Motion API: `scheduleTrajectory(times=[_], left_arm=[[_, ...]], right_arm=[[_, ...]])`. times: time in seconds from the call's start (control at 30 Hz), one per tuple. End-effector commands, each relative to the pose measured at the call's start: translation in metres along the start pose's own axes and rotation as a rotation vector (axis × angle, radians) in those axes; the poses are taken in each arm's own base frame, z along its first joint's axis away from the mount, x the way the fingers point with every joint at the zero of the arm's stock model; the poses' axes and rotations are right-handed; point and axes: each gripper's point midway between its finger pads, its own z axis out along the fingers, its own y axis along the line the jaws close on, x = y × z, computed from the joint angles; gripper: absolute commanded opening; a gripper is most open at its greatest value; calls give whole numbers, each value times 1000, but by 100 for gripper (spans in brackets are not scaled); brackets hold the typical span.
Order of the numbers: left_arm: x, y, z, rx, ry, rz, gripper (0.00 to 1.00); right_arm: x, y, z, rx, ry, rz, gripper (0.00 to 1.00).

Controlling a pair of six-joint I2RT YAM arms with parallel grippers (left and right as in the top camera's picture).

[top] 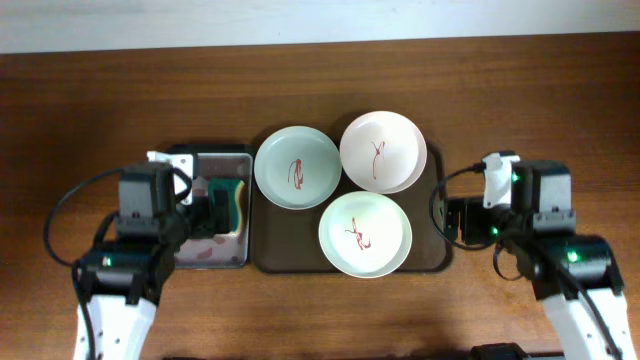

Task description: Clean dirty plates on tray and stack at the side

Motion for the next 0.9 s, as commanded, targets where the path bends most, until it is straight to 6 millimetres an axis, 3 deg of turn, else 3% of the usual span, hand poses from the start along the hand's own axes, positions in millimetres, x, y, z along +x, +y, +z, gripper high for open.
scheduleTrajectory(times=[0.0, 0.13, 0.2, 0.27, 0.4, 0.53, 0.63, 0.77, 0.8, 0.87], left_arm=[[-7, -16, 5, 92, 35, 4, 99], [-18, -10, 21, 56, 14, 5, 99], [-19, -4, 41, 18, 41, -5, 99], [-8, 2, 66, -27, 116, -42, 99], [23, 4, 117, -45, 279, -48, 78], [46, 2, 152, -40, 376, -71, 77], [56, -4, 167, -3, 410, -79, 77], [70, -4, 179, -8, 462, -80, 70], [73, -3, 181, -9, 473, -80, 65], [75, -3, 182, -10, 478, -80, 38]], right_arm=[[-15, 34, -1, -195, -10, -21, 99], [-19, 39, 8, -229, 1, -19, 99], [-17, 38, 14, -228, 23, -13, 99], [-15, 38, 19, -228, 40, -9, 99], [-15, 37, 22, -228, 49, -7, 99], [-15, 37, 22, -228, 48, -7, 98], [-15, 37, 22, -228, 48, -7, 99], [-15, 37, 22, -228, 48, -7, 99], [-15, 37, 22, -228, 48, -7, 99], [-16, 37, 22, -228, 44, -8, 99]])
